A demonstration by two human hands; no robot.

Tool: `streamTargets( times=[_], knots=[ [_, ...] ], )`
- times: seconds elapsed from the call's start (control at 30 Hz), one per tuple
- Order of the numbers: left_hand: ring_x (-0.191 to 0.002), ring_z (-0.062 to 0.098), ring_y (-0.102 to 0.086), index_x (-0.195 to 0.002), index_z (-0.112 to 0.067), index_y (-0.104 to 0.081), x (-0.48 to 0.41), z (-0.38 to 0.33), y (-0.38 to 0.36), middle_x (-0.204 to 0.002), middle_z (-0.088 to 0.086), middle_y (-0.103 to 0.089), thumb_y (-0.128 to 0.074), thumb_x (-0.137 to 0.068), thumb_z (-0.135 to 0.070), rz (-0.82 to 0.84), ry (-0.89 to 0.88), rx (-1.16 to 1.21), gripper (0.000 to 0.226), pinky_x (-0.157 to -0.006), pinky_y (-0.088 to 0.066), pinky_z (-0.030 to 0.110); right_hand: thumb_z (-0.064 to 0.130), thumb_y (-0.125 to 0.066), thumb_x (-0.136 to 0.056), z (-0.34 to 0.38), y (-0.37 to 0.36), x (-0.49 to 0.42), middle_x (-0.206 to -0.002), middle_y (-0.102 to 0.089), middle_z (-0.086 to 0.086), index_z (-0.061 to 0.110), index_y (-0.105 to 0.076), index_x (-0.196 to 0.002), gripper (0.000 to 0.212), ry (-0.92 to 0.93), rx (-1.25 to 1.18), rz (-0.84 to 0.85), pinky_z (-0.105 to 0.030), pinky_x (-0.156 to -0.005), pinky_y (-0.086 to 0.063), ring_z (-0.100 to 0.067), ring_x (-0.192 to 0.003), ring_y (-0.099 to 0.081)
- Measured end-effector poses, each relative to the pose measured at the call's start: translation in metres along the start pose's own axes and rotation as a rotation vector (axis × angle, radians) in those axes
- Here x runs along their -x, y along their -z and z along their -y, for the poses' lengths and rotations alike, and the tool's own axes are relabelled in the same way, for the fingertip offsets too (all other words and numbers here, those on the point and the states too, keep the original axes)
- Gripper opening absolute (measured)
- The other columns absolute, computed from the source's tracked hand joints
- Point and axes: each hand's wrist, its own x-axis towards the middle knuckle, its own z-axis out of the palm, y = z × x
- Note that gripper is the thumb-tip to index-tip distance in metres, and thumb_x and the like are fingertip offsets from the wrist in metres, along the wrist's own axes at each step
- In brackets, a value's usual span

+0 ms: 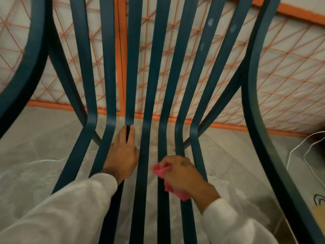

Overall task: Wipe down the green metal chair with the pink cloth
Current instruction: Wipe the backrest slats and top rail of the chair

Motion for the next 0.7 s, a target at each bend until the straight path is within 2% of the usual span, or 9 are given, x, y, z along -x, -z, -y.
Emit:
streamTargets(
  times=[0.1, 0.17, 0.23, 0.3, 0.33, 0.4, 0.5, 0.6, 0.7],
  knots=[
    [-0.147, 0.03, -0.017, -0.153, -0.015, -0.017, -0.008, -0.017, 0.0, -0.159, 0.012, -0.02, -0.047, -0.096, -0.035, -0.065, -0.119, -0.109, 0.068, -0.118, -0.022, 0.049, 0.059, -0.069, -0.082, 0.008, 0.028, 0.017, -0.097, -0.066, 0.014, 0.033, -0.07, -0.09, 0.028, -0.064, -0.185, -0.054, -0.024, -0.072, -0.05, -0.008, -0.088, -0.06],
    [-0.147, 0.029, -0.018, -0.153, -0.018, -0.018, -0.019, -0.038, -0.003, -0.159, 0.011, -0.019, -0.048, -0.095, -0.044, -0.038, -0.104, -0.058, 0.071, -0.115, -0.023, 0.048, 0.048, -0.067, -0.089, 0.019, 0.052, 0.021, -0.1, -0.067, 0.01, 0.033, -0.069, -0.093, 0.016, -0.065, -0.341, -0.195, -0.036, -0.082, -0.055, -0.014, -0.091, -0.062],
    [-0.15, 0.029, -0.006, -0.155, -0.027, -0.004, -0.029, -0.053, -0.014, -0.163, 0.01, -0.005, -0.044, -0.092, -0.058, 0.008, -0.072, -0.025, 0.08, -0.116, -0.02, 0.051, 0.031, -0.063, -0.093, 0.037, 0.083, 0.02, -0.093, -0.068, 0.011, 0.033, -0.068, -0.092, 0.005, -0.01, -0.553, -0.373, -0.041, -0.083, -0.056, -0.016, -0.09, -0.063],
    [-0.15, 0.028, 0.007, -0.151, -0.037, 0.012, -0.026, -0.053, -0.027, -0.163, 0.007, 0.009, -0.029, -0.087, -0.072, 0.079, -0.06, -0.065, 0.084, -0.119, -0.016, 0.054, 0.035, -0.066, -0.092, 0.063, 0.111, 0.02, -0.083, -0.07, 0.014, 0.034, -0.069, -0.09, 0.004, 0.044, -0.77, -0.526, -0.034, -0.073, -0.055, -0.013, -0.084, -0.066],
    [-0.149, 0.026, 0.012, -0.15, -0.04, 0.016, -0.024, -0.05, -0.033, -0.163, 0.005, 0.014, -0.021, -0.084, -0.077, 0.106, -0.051, -0.08, 0.083, -0.119, -0.014, 0.054, 0.041, -0.067, -0.091, 0.077, 0.126, 0.018, -0.086, -0.07, 0.015, 0.036, -0.068, -0.092, 0.004, 0.093, -0.806, -0.603, -0.032, -0.071, -0.054, -0.01, -0.084, -0.067],
    [-0.148, 0.024, 0.018, -0.148, -0.043, 0.017, -0.024, -0.046, -0.037, -0.161, 0.002, 0.019, -0.007, -0.078, -0.083, 0.13, -0.041, -0.076, 0.085, -0.12, -0.009, 0.052, 0.04, -0.067, -0.091, 0.1, 0.157, 0.008, -0.098, -0.064, 0.019, 0.042, -0.066, -0.1, 0.009, 0.225, -0.763, -0.758, -0.025, -0.072, -0.052, 0.0, -0.089, -0.062],
    [-0.147, 0.024, 0.02, -0.147, -0.045, 0.018, -0.026, -0.045, -0.035, -0.162, 0.002, 0.019, -0.008, -0.078, -0.084, 0.136, -0.063, -0.09, 0.083, -0.12, -0.008, 0.051, 0.017, -0.058, -0.096, 0.135, 0.205, -0.012, -0.099, -0.047, 0.026, 0.036, -0.062, -0.11, 0.024, 0.438, -0.498, -0.954, -0.009, -0.068, -0.047, 0.008, -0.089, -0.057],
    [-0.147, 0.024, 0.02, -0.148, -0.044, 0.015, -0.026, -0.045, -0.037, -0.161, 0.002, 0.019, -0.011, -0.08, -0.082, 0.139, -0.06, -0.105, 0.082, -0.12, -0.008, 0.05, 0.004, -0.053, -0.094, 0.156, 0.242, -0.036, -0.114, -0.046, 0.011, 0.031, -0.062, -0.12, 0.038, 0.546, -0.169, -1.102, -0.022, -0.091, -0.05, -0.009, -0.104, -0.053],
    [-0.148, 0.024, 0.019, -0.15, -0.042, 0.009, -0.025, -0.044, -0.038, -0.161, 0.002, 0.019, -0.01, -0.08, -0.082, 0.123, -0.063, -0.114, 0.083, -0.119, -0.01, 0.049, -0.004, -0.05, -0.092, 0.157, 0.249, -0.057, -0.131, -0.047, -0.001, 0.025, -0.062, -0.127, 0.047, 0.538, 0.031, -1.096, -0.019, -0.1, -0.039, -0.01, -0.109, -0.043]
  ],
)
